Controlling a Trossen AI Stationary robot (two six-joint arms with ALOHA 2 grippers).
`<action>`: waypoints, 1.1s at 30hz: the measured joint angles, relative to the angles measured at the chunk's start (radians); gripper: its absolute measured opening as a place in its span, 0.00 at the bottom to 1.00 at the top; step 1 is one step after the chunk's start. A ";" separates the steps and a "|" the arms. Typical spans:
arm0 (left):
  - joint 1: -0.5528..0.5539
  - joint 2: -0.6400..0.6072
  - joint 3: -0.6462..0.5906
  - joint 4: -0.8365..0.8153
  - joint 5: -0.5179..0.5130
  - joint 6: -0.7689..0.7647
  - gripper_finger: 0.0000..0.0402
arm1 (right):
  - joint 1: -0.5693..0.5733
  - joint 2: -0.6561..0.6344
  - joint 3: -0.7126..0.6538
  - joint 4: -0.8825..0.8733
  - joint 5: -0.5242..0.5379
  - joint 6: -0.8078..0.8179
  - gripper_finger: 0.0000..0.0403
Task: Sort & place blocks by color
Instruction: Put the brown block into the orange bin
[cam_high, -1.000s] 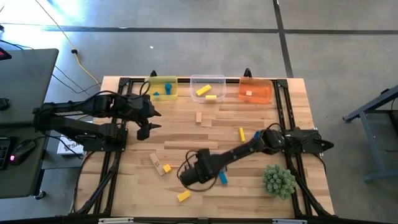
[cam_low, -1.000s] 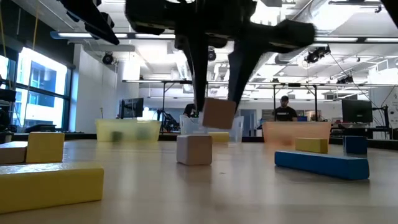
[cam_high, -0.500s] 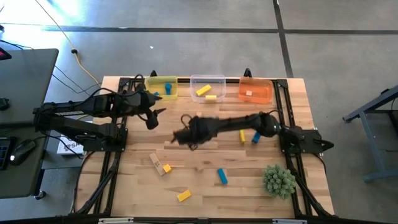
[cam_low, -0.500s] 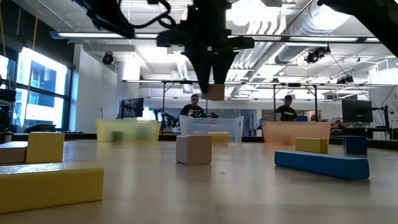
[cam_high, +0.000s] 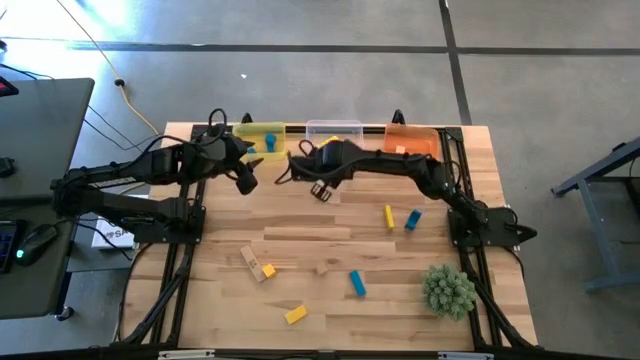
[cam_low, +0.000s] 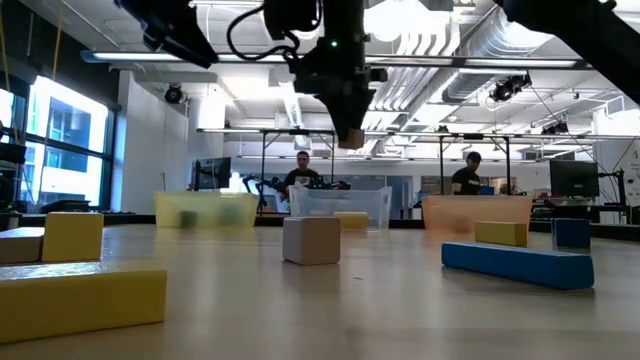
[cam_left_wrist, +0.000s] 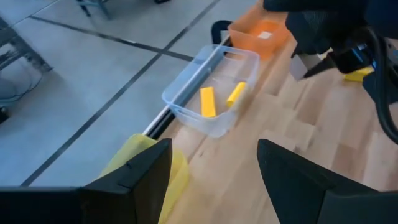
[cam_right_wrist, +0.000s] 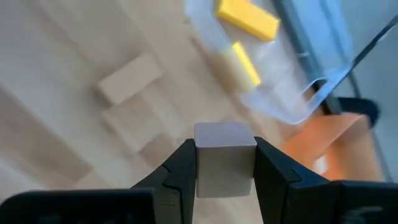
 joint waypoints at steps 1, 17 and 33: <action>0.008 0.000 0.000 0.000 0.000 0.000 0.57 | -0.012 0.000 0.000 0.000 0.009 -0.024 0.24; 0.116 0.000 0.000 -0.001 0.000 0.000 0.57 | -0.234 -0.299 -0.514 0.107 0.085 -0.147 0.24; 0.177 0.000 0.000 -0.001 0.001 -0.030 0.57 | -0.589 -0.776 -1.218 0.748 -0.113 -0.128 0.24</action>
